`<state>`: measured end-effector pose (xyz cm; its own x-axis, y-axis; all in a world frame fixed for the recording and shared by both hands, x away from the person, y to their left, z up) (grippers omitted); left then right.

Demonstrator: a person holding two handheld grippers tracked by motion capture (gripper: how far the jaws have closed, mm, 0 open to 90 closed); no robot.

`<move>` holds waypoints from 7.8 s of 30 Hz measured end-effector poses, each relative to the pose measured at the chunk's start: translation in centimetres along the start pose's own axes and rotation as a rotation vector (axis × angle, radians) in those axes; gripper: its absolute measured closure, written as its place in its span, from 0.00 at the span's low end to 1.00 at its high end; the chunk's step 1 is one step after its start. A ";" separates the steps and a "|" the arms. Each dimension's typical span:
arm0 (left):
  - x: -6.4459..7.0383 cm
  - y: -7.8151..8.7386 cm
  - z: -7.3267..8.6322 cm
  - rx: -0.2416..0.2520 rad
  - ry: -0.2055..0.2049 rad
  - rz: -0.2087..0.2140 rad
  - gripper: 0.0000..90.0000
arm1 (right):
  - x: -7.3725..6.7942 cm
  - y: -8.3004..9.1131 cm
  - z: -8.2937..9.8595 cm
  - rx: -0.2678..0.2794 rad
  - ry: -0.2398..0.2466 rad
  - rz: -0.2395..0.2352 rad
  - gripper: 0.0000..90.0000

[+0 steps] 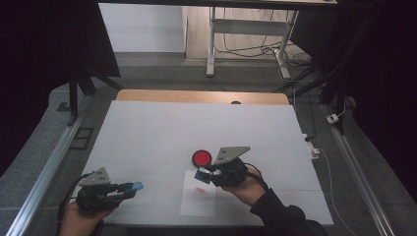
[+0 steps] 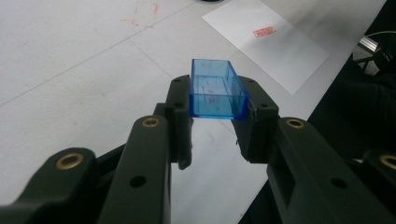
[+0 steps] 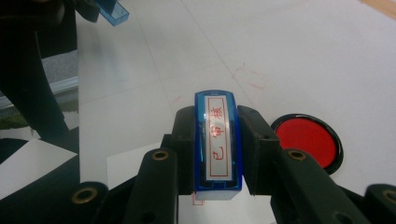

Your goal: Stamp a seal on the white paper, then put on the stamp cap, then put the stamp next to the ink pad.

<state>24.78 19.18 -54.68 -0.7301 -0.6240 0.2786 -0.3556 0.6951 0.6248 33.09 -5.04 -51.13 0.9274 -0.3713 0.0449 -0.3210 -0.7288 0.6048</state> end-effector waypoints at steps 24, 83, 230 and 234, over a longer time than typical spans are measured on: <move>0.0 0.0 -0.1 0.001 -0.001 0.005 0.76 | -0.2 1.6 -1.6 0.052 -0.009 -0.034 0.78; 4.9 -7.8 -8.9 0.042 -0.316 0.379 0.76 | -0.2 3.2 -3.7 0.123 0.011 -0.125 0.78; 0.2 -1.4 -0.9 -0.044 -0.029 -0.090 0.00 | 0.1 3.8 -3.2 0.100 0.045 -0.057 0.77; 0.1 -1.2 -0.6 -0.047 -0.023 -0.101 0.00 | 0.7 3.9 -2.9 0.097 0.033 -0.035 0.77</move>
<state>25.50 18.10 -55.02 -0.7056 -0.6810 0.1957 -0.4005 0.6111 0.6827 33.03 -6.42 -46.44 0.9437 -0.3267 0.0524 -0.3041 -0.7940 0.5264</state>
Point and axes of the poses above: each handheld gripper's, and its own axes: y roughly backward along the jaws, z roughly out of its underside, x roughly to its right, the point moved 10 cm from there along -y, roughly forward along the jaws, and after that the axes turned 6 degrees about z, right-handed, at the moved point
